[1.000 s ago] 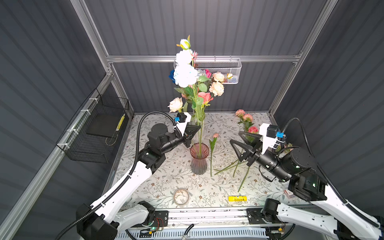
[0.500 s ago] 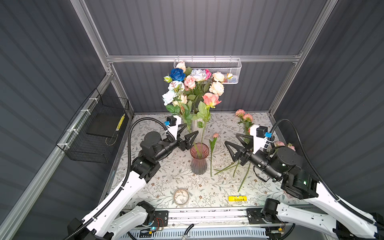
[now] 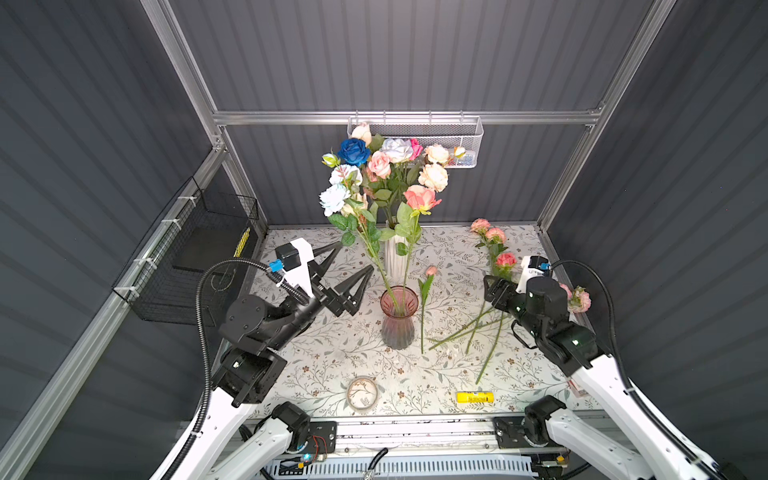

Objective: Arrange the flowers into the vase
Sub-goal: 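Open and withdraw the left gripper while right gripper grasps stems at the pile, then lift the pink rose up out of the pile with the right gripper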

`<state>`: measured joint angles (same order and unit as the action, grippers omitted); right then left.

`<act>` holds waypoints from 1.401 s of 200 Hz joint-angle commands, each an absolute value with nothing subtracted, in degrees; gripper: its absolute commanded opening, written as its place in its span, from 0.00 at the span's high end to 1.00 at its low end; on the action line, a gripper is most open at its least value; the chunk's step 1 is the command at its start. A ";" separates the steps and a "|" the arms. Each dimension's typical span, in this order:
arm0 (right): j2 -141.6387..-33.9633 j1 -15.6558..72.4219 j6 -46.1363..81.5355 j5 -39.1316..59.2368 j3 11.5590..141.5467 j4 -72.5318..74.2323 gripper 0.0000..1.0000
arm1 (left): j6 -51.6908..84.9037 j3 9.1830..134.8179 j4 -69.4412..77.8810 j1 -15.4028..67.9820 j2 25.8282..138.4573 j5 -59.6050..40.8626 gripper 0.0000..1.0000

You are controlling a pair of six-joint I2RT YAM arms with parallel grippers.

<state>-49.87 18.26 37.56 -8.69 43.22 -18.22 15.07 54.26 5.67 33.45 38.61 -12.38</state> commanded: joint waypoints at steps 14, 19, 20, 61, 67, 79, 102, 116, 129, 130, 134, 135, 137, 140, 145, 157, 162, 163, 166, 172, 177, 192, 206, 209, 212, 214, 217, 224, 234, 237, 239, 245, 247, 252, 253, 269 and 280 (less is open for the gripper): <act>-60.63 5.22 42.58 2.66 38.89 -18.36 0.33 | 18.25 49.41 0.88 33.84 32.82 -12.73 0.00; -62.48 4.17 42.03 2.79 38.82 -18.14 0.36 | 18.70 48.70 0.47 33.84 31.90 -12.67 0.00; -62.75 3.93 41.93 2.76 38.83 -18.21 0.36 | 18.75 48.52 0.37 33.84 31.77 -12.66 0.00; -74.55 2.40 37.85 0.40 42.57 -21.96 0.51 | 19.88 45.31 -3.48 33.84 26.83 -11.39 0.00; -75.35 2.38 37.59 0.35 42.97 -22.74 0.51 | 19.80 45.14 -3.75 33.84 26.43 -11.31 0.00; -77.04 2.37 37.23 0.38 43.98 -25.11 0.52 | 19.69 45.00 -4.11 33.84 25.87 -11.34 0.00; -80.41 2.40 36.07 0.48 47.05 -28.99 0.54 | 19.56 44.68 -4.45 33.84 24.97 -11.06 0.00; -81.84 2.43 35.52 0.66 48.52 -31.07 0.57 | 19.51 44.33 -4.57 33.84 24.27 -10.57 0.00; -82.97 2.46 34.76 0.46 49.45 -32.94 0.60 | 19.33 44.31 -4.99 33.84 23.69 -10.08 0.00; -83.01 2.46 34.74 0.54 49.51 -33.13 0.60 | 19.29 44.30 -5.00 33.84 23.67 -10.01 0.00; -83.33 2.47 34.59 0.85 49.71 -33.58 0.61 | 19.17 44.30 -5.12 33.84 23.45 -9.91 0.00; -83.41 2.51 34.52 0.99 49.77 -33.71 0.61 | 19.17 44.30 -5.15 33.84 23.46 -9.88 0.00; -83.61 2.54 34.43 1.22 49.82 -33.92 0.61 | 19.16 44.34 -5.29 33.84 23.29 -9.76 0.00; -83.72 2.59 34.27 1.43 49.97 -34.29 0.62 | 19.08 44.38 -5.40 33.84 23.29 -9.69 0.00; -83.92 2.83 34.07 1.53 50.09 -34.75 0.62 | 18.85 44.47 -5.55 33.84 23.00 -9.65 0.00; -84.64 3.45 33.50 1.41 50.34 -36.16 0.62 | 18.56 44.65 -5.95 33.84 22.72 -9.44 0.00; -84.92 3.59 33.38 1.41 50.43 -36.82 0.62 | 18.47 44.76 -6.14 33.84 22.63 -9.30 0.00; -84.95 3.64 33.35 1.41 50.44 -36.91 0.62 | 18.42 44.75 -6.15 33.84 22.61 -9.31 0.00; -85.16 3.84 33.31 1.47 50.45 -37.30 0.62 | 18.38 44.78 -6.16 33.84 22.56 -9.27 0.00; -85.40 4.02 33.11 1.43 50.37 -37.77 0.62 | 18.33 44.85 -6.32 33.84 22.43 -9.11 0.00; -85.59 4.16 32.97 1.41 50.37 -38.16 0.62 | 18.36 44.84 -6.28 33.84 22.34 -9.06 0.00; -86.23 4.44 32.87 0.74 50.10 -38.62 0.62 | 18.12 44.86 -6.24 33.84 22.10 -8.98 0.00; -87.52 4.53 32.87 0.36 50.35 -38.76 0.63 | 18.10 44.84 -6.24 33.84 21.94 -8.75 0.00; -87.77 4.49 32.79 0.29 50.36 -38.73 0.63 | 18.10 44.85 -6.22 33.84 21.96 -8.71 0.00; -88.06 4.51 32.82 0.20 50.43 -38.61 0.63 | 18.06 44.90 -6.17 33.84 21.93 -8.70 0.00; -88.31 4.51 32.81 0.12 50.44 -38.59 0.64 | 18.03 44.89 -6.18 33.84 21.90 -8.66 0.00; -88.58 4.49 32.94 0.17 50.45 -38.44 0.65 | 18.02 44.79 -6.16 33.84 21.88 -8.70 0.00; -89.38 4.49 32.90 0.18 50.61 -38.27 0.67 | 18.16 44.74 -6.15 33.84 21.64 -8.55 0.00; -90.37 4.48 32.93 0.57 51.01 -38.23 0.71 | 18.02 44.87 -6.32 33.84 21.61 -8.31 0.00; -90.47 4.48 32.88 0.69 51.10 -38.17 0.72 | 18.02 44.86 -6.37 33.84 21.62 -8.27 0.00; -90.51 4.55 32.87 0.70 51.07 -38.15 0.73 | 18.02 44.92 -6.40 33.84 21.62 -8.26 0.00; -90.40 4.65 32.85 0.72 51.00 -37.78 0.76 | 18.01 44.99 -6.50 33.84 21.62 -8.06 0.00; -90.30 4.72 32.87 0.75 50.94 -37.59 0.77 | 17.97 44.93 -6.55 33.84 21.58 -7.99 0.00; -89.95 4.79 32.66 0.78 50.79 -37.05 0.79 | 17.95 44.93 -6.53 33.79 21.61 -7.92 0.00; -89.85 4.81 32.64 0.83 50.71 -37.03 0.80 | 17.98 44.96 -6.56 33.82 21.61 -7.92 0.00; -88.38 4.84 32.40 0.89 50.45 -35.96 0.88 | 17.88 45.11 -6.62 33.84 21.83 -7.91 0.00; -86.96 4.84 32.33 1.05 50.20 -34.76 0.93 | 17.84 45.11 -6.59 33.84 22.04 -7.99 0.00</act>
